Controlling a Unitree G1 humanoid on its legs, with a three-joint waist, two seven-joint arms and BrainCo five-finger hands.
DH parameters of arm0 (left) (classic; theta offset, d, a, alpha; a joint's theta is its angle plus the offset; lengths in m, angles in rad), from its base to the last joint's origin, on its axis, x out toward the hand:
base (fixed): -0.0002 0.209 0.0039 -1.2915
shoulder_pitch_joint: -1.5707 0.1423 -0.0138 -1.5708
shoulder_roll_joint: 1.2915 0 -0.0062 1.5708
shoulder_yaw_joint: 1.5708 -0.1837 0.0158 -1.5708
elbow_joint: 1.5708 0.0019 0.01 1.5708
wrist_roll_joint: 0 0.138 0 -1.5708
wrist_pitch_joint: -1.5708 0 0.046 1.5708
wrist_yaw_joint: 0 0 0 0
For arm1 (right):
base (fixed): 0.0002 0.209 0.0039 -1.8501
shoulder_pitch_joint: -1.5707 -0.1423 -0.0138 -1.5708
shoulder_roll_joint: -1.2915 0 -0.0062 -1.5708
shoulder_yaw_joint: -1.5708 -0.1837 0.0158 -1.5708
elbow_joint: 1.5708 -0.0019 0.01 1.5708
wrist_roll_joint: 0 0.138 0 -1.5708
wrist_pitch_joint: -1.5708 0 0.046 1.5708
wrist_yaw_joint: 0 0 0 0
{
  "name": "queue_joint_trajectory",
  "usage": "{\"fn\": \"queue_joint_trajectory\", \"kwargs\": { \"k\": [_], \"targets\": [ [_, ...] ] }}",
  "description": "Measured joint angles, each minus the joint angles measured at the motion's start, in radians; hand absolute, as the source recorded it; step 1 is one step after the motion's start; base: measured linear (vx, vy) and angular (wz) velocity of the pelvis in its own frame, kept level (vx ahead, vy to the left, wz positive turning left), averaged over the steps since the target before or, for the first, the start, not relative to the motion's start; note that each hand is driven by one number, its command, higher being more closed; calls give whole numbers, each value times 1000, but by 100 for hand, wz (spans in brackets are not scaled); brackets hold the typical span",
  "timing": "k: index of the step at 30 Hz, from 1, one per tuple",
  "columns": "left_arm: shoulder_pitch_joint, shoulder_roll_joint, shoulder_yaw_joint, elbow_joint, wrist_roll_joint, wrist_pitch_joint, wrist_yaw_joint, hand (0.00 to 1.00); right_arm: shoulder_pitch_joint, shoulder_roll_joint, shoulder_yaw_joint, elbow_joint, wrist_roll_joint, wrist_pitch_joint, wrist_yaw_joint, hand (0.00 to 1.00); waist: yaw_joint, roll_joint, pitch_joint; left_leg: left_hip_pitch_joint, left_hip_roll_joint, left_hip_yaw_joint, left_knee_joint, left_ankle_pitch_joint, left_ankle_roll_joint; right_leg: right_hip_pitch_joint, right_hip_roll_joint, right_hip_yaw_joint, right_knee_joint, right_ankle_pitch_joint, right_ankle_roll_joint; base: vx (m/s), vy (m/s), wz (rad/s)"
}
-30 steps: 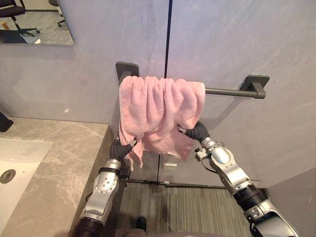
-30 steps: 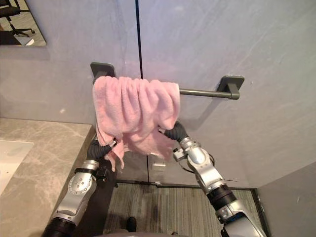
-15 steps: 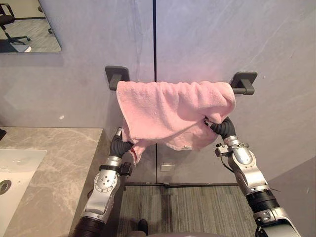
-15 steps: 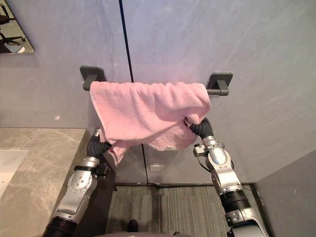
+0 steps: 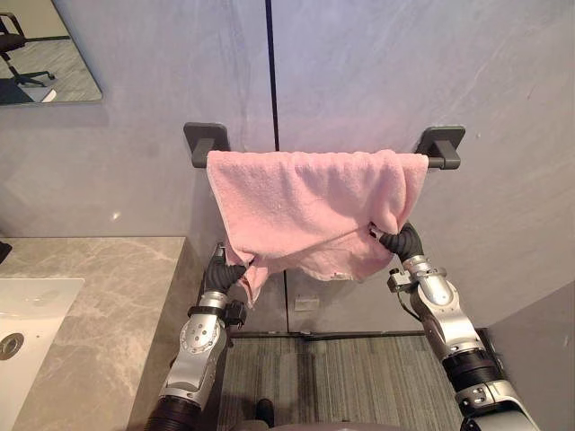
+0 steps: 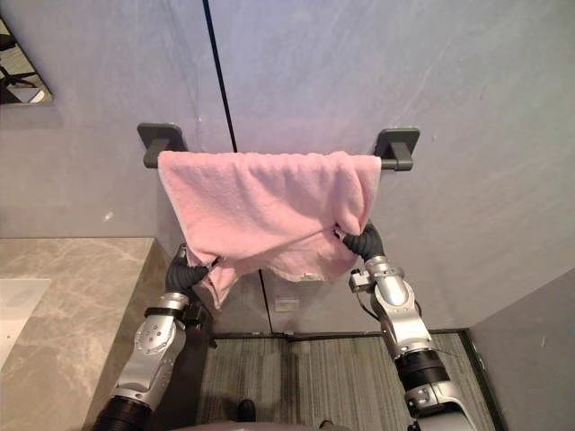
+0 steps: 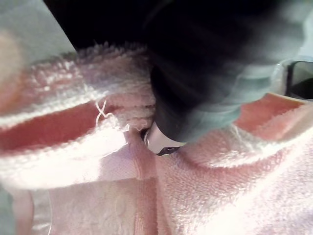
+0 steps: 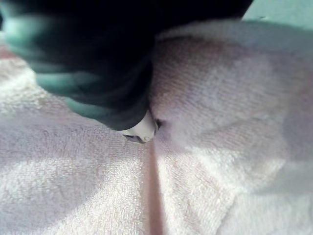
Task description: Organize washtable
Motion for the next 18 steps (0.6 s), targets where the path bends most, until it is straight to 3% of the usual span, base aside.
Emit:
{"fn": "queue_joint_trajectory", "kwargs": {
  "k": [17,18],
  "targets": [
    [-1,-49,57,125,0,-5,-2,100,0,82,1,65,-88,-41,-1,100,-12,-5,2,18,-2,-18,-1,-10,-7,45,1,-28,-33,2,1,0,-8,3],
    [-1,-51,59,130,0,-6,-2,0,0,86,1,66,-89,-41,-1,100,-13,-5,2,20,-2,-17,-1,-11,-7,45,1,-27,-33,2,1,-19,-22,-4]
  ]
}}
